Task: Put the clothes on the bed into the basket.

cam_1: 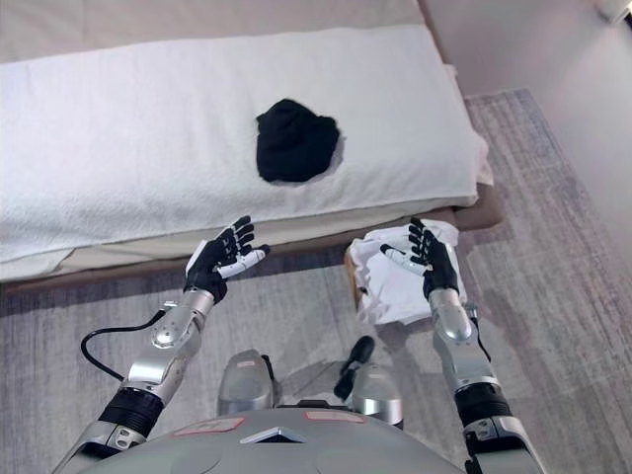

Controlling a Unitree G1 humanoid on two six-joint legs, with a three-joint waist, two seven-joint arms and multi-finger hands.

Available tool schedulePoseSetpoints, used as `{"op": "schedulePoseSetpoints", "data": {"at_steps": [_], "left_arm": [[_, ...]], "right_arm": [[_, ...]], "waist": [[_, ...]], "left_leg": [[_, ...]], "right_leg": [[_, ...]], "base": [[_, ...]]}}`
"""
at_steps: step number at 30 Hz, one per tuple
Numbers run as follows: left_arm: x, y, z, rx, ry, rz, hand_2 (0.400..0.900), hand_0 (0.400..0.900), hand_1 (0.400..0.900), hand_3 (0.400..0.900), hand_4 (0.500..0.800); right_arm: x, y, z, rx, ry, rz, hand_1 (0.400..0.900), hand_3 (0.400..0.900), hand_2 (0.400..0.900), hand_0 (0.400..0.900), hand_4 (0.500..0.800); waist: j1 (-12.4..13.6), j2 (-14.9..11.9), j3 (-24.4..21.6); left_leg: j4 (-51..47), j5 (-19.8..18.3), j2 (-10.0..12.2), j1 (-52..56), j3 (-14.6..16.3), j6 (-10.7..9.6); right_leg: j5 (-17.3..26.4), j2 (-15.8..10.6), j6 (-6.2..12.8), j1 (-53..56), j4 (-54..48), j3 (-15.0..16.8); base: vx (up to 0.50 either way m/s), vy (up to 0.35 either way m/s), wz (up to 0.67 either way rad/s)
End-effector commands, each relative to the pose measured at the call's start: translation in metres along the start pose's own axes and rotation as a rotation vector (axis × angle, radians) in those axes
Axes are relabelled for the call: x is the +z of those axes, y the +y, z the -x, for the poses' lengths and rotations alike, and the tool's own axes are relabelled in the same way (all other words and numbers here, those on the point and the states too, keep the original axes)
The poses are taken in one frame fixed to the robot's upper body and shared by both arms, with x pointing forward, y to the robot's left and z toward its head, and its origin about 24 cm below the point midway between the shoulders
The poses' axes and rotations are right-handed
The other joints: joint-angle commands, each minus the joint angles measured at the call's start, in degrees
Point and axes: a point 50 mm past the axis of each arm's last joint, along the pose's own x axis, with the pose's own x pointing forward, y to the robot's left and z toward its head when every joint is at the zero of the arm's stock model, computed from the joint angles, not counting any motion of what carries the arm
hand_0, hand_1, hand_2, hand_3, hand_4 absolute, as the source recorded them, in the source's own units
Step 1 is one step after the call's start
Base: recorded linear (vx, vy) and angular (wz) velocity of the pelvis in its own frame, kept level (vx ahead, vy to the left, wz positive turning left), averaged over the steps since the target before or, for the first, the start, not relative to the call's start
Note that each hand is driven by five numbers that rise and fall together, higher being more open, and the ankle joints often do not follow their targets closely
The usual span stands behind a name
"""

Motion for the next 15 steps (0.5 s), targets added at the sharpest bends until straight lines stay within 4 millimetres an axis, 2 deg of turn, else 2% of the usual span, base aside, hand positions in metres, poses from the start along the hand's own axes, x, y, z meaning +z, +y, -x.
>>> {"op": "schedulePoseSetpoints", "data": {"at_steps": [1, 2, 3, 4, 5, 7, 8, 9, 11, 12, 15], "left_arm": [[0.065, -0.008, -0.014, -0.043, -0.309, 0.024, 0.900, 0.900, 0.900, 0.900, 0.800], [0.064, -0.008, -0.013, -0.038, -0.307, 0.027, 0.900, 0.900, 0.900, 0.900, 0.800], [0.063, -0.009, -0.014, -0.036, -0.305, 0.026, 0.900, 0.900, 0.900, 0.900, 0.800], [0.062, -0.011, -0.015, -0.032, -0.303, 0.032, 0.900, 0.900, 0.900, 0.900, 0.800], [0.063, -0.011, -0.015, -0.031, -0.304, 0.033, 0.900, 0.900, 0.900, 0.900, 0.800], [0.061, -0.011, -0.015, -0.024, -0.299, 0.041, 0.900, 0.900, 0.900, 0.900, 0.800], [0.058, -0.011, -0.013, -0.019, -0.290, 0.047, 0.900, 0.900, 0.900, 0.900, 0.800], [0.056, -0.011, -0.012, -0.019, -0.285, 0.049, 0.900, 0.900, 0.900, 0.900, 0.800], [0.054, -0.009, -0.010, -0.017, -0.282, 0.058, 0.900, 0.900, 0.900, 0.900, 0.800], [0.057, -0.007, -0.010, -0.018, -0.292, 0.052, 0.900, 0.900, 0.900, 0.900, 0.800], [0.057, -0.006, -0.010, -0.019, -0.294, 0.032, 0.900, 0.900, 0.900, 0.900, 0.800]], "right_arm": [[0.057, -0.018, -0.014, -0.049, -0.259, -0.006, 0.900, 0.900, 0.900, 0.900, 0.800], [0.057, -0.018, -0.015, -0.051, -0.256, -0.006, 0.900, 0.900, 0.900, 0.900, 0.800], [0.055, -0.016, -0.015, -0.049, -0.251, -0.011, 0.900, 0.900, 0.900, 0.900, 0.800], [0.056, -0.014, -0.017, -0.044, -0.251, 0.000, 0.900, 0.900, 0.900, 0.900, 0.800], [0.056, -0.014, -0.017, -0.044, -0.251, 0.001, 0.900, 0.900, 0.900, 0.900, 0.800], [0.055, -0.014, -0.018, -0.044, -0.247, 0.017, 0.900, 0.900, 0.900, 0.900, 0.800], [0.056, -0.014, -0.018, -0.041, -0.249, 0.023, 0.900, 0.900, 0.900, 0.900, 0.800], [0.056, -0.014, -0.017, -0.038, -0.251, 0.030, 0.900, 0.900, 0.900, 0.900, 0.800], [0.057, -0.014, -0.016, -0.025, -0.256, 0.036, 0.900, 0.900, 0.900, 0.900, 0.800], [0.058, -0.009, -0.016, 0.003, -0.262, 0.042, 0.900, 0.900, 0.900, 0.900, 0.800], [0.056, -0.007, -0.015, 0.008, -0.255, 0.042, 0.900, 0.900, 0.900, 0.900, 0.800]], "waist": [[1.59, -0.01, 1.90], [1.61, -0.16, 2.01], [1.34, -0.10, 2.15], [1.33, 0.68, 2.62], [1.31, 0.62, 2.68], [1.45, 2.01, 3.05], [1.37, 2.44, 3.12], [1.42, 2.86, 3.12], [2.03, 3.21, 2.83], [2.82, 2.63, 2.39], [3.16, 1.74, 2.04]], "left_leg": [[-6.70, 1.57, -1.39, 3.67, 6.45, 0.42], [-9.67, 1.47, -0.88, 4.12, 7.64, 0.61], [-16.41, 3.75, 0.40, 3.91, 9.90, 0.14], [-25.02, 9.78, 2.40, 3.02, 10.90, -1.42], [-26.27, 10.65, 2.12, 3.61, 11.08, -1.53], [-36.87, 18.30, 4.20, 2.86, 10.63, -3.61], [-39.12, 19.66, 4.80, 2.97, 10.79, -3.97], [-39.81, 20.40, 5.38, 2.01, 10.72, -4.40], [-39.95, 21.26, 5.00, 1.76, 10.13, -4.76], [-38.07, 19.16, 2.97, 2.52, 8.83, -3.56], [-32.94, 16.15, 1.98, 0.26, 7.99, -2.47]], "right_leg": [[-2.84, -0.86, 5.52, 1.25, -0.09, -0.89], [-3.03, -0.86, 5.48, 1.66, -0.09, -0.85], [-3.14, -0.98, 5.72, 1.62, -0.09, -1.22], [-3.62, -0.61, 5.92, 1.90, -0.09, -0.89], [-3.65, -0.64, 5.83, 1.91, -0.09, -0.86], [-4.29, 0.00, 6.35, 2.23, -0.09, -1.17], [-4.40, -0.06, 6.49, 2.74, -0.09, -1.12], [-4.72, 0.05, 6.61, 3.17, -0.09, -1.18], [-4.99, 0.13, 6.87, 4.20, -0.09, -0.36], [-5.78, -0.20, 6.71, 6.09, -0.09, 0.93], [-6.51, -1.34, 6.70, 8.49, -0.09, 1.98]], "base": [[0.24, -0.031, 0.10], [0.12, 0.018, 0.12], [0.24, 0.086, 0.19], [0.17, 0.070, 0.18], [0.19, 0.114, 0.02], [0.19, 0.147, -0.07], [0.24, 0.192, -0.06], [0.35, 0.266, -0.23], [0.33, 0.240, -0.40], [0.31, 0.251, -0.58], [0.27, 0.239, -0.25]]}}
